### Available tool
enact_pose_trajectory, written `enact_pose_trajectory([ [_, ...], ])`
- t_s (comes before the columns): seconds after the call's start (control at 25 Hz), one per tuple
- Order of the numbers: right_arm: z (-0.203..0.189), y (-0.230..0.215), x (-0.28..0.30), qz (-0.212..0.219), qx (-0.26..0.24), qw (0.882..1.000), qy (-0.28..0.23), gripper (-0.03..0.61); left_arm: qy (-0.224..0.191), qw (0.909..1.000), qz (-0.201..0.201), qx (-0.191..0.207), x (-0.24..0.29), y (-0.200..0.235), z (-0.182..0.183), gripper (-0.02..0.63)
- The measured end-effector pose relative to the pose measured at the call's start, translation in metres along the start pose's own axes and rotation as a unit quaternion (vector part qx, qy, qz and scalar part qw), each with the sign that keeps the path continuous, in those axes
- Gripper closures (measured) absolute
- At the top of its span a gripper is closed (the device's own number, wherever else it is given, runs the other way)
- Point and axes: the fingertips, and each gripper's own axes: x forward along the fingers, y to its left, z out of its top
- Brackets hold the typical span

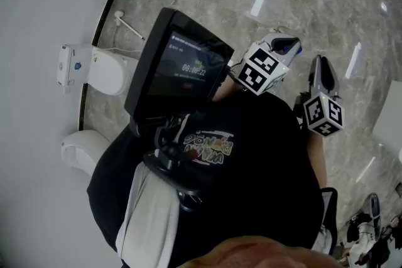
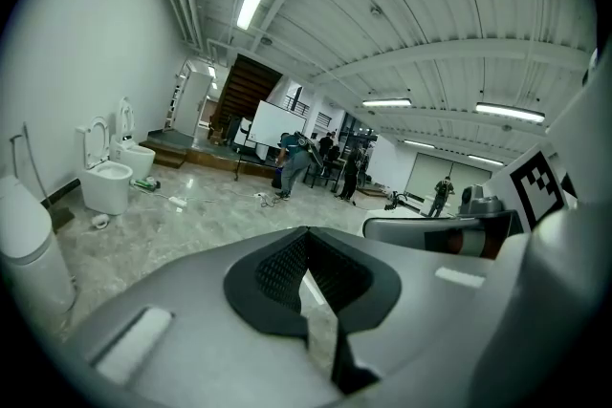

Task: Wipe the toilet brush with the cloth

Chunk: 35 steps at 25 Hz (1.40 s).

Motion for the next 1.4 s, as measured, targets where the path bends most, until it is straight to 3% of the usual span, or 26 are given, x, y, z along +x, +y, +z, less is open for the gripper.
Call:
enact_pose_trajectory([
  [0.6, -0.0025, -0.009, -0.0011, -0.004, 0.007, 1.0, -0.006, 0.503, 0.001, 0.9999, -0.002, 0.013, 0.0076, -0.0032, -0.0021, 0.606],
  [1.4, -0.0025, -0.0062, 0.0018, 0.0, 0.012, 1.0, -0.004, 0.503, 0.004, 1.0, 0.004, 0.003, 0.0048, 0.0018, -0.0045, 0.606],
])
